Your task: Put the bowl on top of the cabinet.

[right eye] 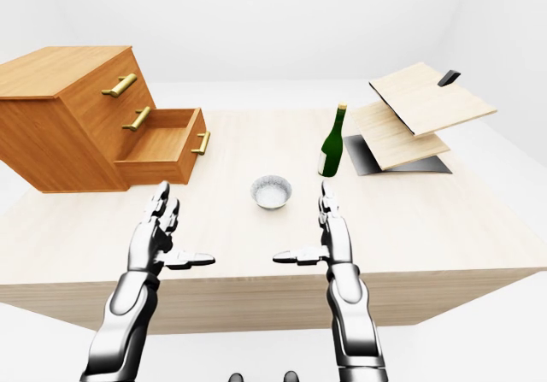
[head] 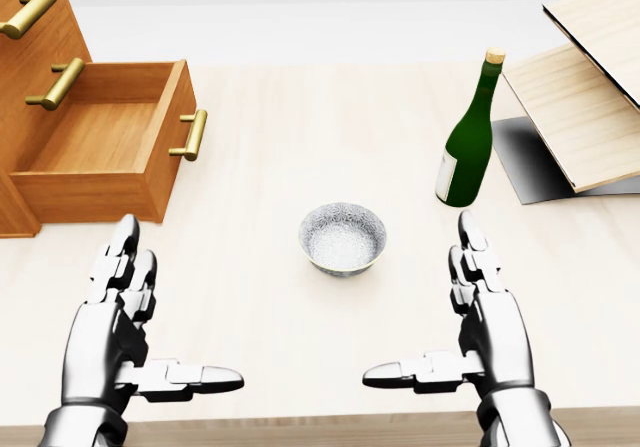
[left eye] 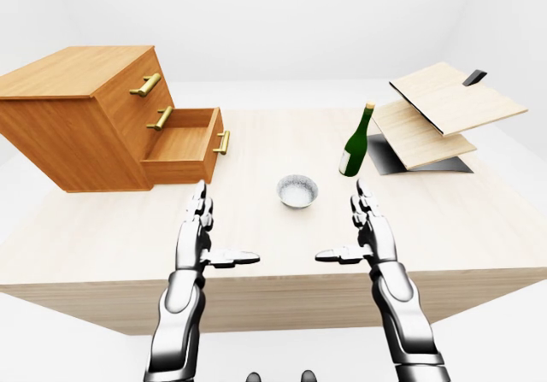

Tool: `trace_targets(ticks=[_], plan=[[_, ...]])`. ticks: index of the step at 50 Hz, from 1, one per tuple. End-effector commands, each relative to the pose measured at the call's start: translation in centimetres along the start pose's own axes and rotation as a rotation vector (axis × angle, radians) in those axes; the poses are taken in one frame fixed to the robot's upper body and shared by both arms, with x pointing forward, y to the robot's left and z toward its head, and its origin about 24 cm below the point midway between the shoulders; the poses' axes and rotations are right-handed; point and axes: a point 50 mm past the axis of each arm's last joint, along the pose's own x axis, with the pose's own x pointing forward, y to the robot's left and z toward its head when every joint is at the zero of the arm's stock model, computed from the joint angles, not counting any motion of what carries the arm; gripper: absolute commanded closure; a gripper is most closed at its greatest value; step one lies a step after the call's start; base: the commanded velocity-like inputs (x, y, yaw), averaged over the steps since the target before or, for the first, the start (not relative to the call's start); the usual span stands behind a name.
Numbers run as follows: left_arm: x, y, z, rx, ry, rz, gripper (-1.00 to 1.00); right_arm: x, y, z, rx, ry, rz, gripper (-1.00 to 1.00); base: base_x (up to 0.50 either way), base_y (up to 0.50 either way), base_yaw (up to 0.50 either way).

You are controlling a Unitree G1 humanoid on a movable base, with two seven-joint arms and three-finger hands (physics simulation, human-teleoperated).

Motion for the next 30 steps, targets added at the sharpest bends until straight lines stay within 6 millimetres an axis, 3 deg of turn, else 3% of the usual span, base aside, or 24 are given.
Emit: trace_targets(ticks=[1,15,23,30], plan=[[-1.2,0.6,3.1,-0.022,-0.125,0.014,-1.0,-0.6,0.1,1.0,0.023,-0.026,-0.008,-1.0,0.0,0.0,0.0],[-5.4,3.6,11.7,-0.113,-0.532,0.072,-1.0,-0.5,0.2,0.8,0.022,-0.023,-0.002,-1.0,0.0,0.0,0.0],[-7.6,5.1,15.2,-0.159,-0.721,0.111,-1.0,-0.6,0.1,0.7,0.023,-0.022,-0.003,-1.0,0.0,0.0,0.0],[-9.5,5.6,17.0,-0.182,-0.823,0.121,-1.0,-0.6,0.1,0.7,0.022,-0.02,-0.002,-1.0,0.0,0.0,0.0]])
